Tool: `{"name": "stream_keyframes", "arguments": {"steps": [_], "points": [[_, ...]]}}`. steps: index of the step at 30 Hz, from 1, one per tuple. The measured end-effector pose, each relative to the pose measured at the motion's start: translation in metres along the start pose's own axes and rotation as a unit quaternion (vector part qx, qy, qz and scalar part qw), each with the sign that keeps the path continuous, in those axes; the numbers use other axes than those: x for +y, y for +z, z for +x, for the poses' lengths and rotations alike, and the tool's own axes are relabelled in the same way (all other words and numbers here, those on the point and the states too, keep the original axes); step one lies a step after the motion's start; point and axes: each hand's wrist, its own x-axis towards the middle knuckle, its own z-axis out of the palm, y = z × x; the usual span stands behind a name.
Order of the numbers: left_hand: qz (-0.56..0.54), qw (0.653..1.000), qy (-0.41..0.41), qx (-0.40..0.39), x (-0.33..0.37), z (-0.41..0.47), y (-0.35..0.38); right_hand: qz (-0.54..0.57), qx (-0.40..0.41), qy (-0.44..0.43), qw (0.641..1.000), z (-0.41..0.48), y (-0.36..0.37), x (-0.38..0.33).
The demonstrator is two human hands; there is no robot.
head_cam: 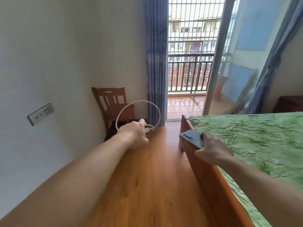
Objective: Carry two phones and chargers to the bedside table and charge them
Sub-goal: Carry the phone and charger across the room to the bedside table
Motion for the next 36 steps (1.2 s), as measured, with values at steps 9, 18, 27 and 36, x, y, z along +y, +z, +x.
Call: {"name": "stream_keyframes", "arguments": {"steps": [9, 18, 27, 36], "points": [[0.016, 0.999, -0.041, -0.004, -0.105, 0.185, 0.03, -0.082, -0.004, -0.046, 0.996, 0.198, 0.041, -0.083], [0.006, 1.0, -0.008, 0.009, -0.141, 0.372, 0.019, -0.089, -0.006, -0.045, 0.995, 0.387, 0.041, -0.141], [0.033, 0.999, -0.007, -0.012, -0.144, 0.582, 0.04, 0.031, -0.055, -0.04, 0.997, 0.621, 0.067, -0.16], [0.024, 0.999, 0.042, 0.013, -0.123, 0.804, 0.03, 0.048, -0.051, 0.0, 0.998, 0.819, 0.051, -0.151]]}}
